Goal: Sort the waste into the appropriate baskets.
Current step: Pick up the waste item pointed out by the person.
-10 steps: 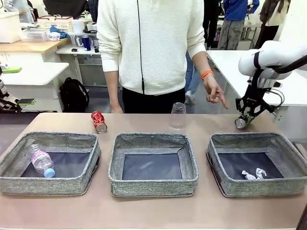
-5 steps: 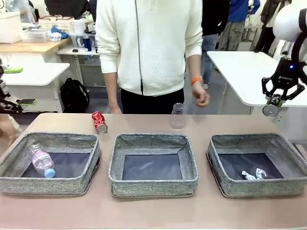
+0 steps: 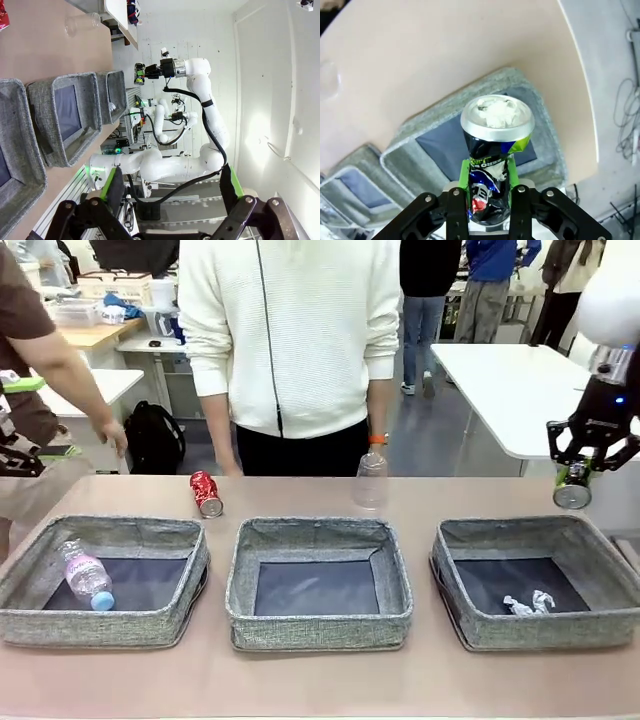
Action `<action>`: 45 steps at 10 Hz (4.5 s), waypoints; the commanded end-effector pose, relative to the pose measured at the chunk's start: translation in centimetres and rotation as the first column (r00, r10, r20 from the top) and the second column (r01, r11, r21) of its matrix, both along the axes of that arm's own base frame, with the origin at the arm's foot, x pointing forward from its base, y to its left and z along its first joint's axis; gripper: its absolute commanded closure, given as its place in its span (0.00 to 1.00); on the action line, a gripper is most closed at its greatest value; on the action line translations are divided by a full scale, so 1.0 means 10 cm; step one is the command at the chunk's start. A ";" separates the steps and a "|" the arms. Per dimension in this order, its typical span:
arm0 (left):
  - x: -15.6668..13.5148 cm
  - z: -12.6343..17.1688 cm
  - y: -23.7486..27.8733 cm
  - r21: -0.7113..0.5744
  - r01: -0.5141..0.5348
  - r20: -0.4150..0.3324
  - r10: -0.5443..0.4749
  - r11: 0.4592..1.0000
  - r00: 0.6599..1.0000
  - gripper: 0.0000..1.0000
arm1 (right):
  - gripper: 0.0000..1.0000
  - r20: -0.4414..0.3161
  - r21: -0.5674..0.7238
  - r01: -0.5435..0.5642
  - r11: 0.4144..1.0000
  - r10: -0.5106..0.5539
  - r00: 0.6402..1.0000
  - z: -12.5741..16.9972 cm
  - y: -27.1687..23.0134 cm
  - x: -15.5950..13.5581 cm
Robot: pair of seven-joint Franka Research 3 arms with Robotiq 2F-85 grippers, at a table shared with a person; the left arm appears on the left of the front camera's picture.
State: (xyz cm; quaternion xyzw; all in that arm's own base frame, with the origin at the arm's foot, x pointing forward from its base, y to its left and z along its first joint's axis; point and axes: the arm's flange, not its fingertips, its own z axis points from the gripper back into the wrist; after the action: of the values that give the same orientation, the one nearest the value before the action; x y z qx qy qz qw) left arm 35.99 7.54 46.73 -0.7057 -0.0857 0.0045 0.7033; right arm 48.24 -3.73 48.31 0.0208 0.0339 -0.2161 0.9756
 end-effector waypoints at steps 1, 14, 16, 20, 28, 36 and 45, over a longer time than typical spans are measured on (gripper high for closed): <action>-0.01 0.01 0.01 -0.014 0.006 0.019 -0.006 1.000 1.000 0.00 | 0.68 0.003 -0.052 0.006 0.999 -0.006 1.000 0.08 0.19 -0.06; -0.01 0.01 0.01 -0.014 0.006 0.019 -0.006 1.000 1.000 0.00 | 0.68 -0.120 -0.018 -0.509 0.860 0.504 0.855 2.54 3.99 -1.91; -0.01 0.01 0.01 -0.014 0.006 0.019 -0.006 1.000 1.000 0.00 | 0.68 -0.142 -0.056 -0.524 0.850 0.513 0.847 2.89 3.98 -2.10; -0.01 0.01 0.01 -0.014 0.006 0.019 -0.006 1.000 1.000 0.00 | 0.68 -0.101 0.104 -0.530 0.842 0.539 0.836 3.33 3.79 -2.14; -0.01 0.01 0.01 -0.014 0.006 0.019 -0.006 1.000 1.000 0.00 | 0.68 -0.030 0.349 -0.480 0.805 0.521 0.853 3.27 3.63 -2.01; -0.01 0.01 0.01 -0.014 0.006 0.019 -0.006 1.000 1.000 0.00 | 0.68 -0.062 0.284 -0.470 0.836 0.505 0.861 2.96 3.82 -1.70; -0.01 0.01 0.01 -0.014 0.006 0.019 -0.006 1.000 1.000 0.00 | 0.68 -0.060 0.301 -0.504 0.810 0.543 0.837 2.83 4.01 -1.68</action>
State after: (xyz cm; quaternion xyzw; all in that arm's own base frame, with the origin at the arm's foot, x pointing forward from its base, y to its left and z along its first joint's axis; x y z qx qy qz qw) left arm 35.99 7.53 46.73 -0.7057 -0.0856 0.0044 0.7033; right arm 31.54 36.58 76.57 0.1321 0.1361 0.0671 0.9796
